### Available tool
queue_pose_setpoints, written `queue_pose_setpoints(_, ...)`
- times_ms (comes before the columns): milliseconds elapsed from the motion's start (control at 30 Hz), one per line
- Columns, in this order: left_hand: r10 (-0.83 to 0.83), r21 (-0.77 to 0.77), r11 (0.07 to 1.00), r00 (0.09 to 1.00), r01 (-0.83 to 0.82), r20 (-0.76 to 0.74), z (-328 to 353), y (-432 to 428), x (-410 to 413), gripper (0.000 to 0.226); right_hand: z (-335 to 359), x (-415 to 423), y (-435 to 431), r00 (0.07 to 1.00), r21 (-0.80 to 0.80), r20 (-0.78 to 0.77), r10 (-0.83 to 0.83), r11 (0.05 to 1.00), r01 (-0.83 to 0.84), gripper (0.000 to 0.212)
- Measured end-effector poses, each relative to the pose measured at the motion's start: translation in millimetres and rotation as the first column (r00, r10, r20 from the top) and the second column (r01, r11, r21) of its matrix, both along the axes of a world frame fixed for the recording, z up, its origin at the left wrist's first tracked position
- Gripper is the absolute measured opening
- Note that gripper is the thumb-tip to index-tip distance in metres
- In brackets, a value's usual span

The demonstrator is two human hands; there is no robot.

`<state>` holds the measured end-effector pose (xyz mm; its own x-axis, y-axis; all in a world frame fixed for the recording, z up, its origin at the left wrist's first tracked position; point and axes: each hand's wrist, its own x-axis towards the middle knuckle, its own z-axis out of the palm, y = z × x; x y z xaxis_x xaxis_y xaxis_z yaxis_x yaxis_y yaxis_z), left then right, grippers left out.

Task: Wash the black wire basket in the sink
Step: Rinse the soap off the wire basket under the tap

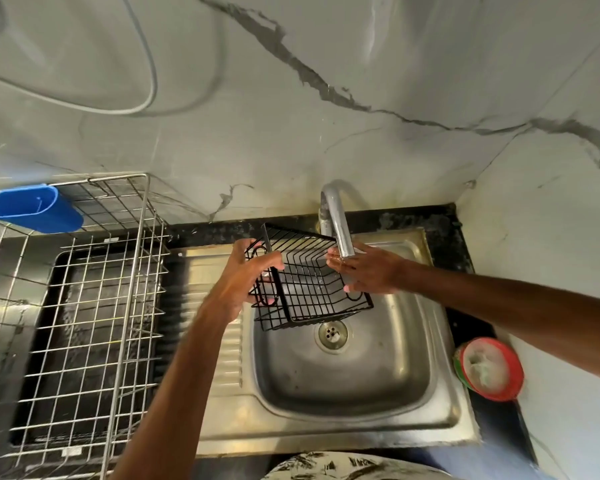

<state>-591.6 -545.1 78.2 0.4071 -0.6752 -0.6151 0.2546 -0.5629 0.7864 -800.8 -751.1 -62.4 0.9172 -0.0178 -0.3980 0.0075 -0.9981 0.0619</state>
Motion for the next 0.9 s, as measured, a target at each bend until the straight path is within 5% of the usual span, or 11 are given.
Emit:
queue_pose_setpoints(167,0.032,-0.002,0.999,0.999,-0.032,0.040,-9,0,3,0.071,-6,-10,15,0.998,0.130,0.043,0.038,0.991,-0.044,0.062)
queue_pose_setpoints(333,-0.059,0.061,0.997,0.989,0.051,0.134,2,6,0,0.105,-15,-21,20,0.990,0.254,-0.042,0.133,0.960,-0.118,0.052)
queue_pose_setpoints(467,-0.089,0.059,0.995,0.993,0.084,0.082,2,7,2,0.067,10,0,-1,0.999,0.239,-0.015,0.032,0.971,-0.027,0.062)
queue_pose_setpoints(667,0.009,0.051,0.999,0.994,-0.014,0.109,6,8,2,0.113,5,2,14,0.999,0.185,0.038,-0.038,0.982,0.030,0.072)
queue_pose_setpoints(900,-0.002,0.062,0.998,0.992,-0.006,0.127,-3,13,4,0.096,-3,-25,45,0.998,0.426,-0.050,-0.042,0.903,0.059,0.056)
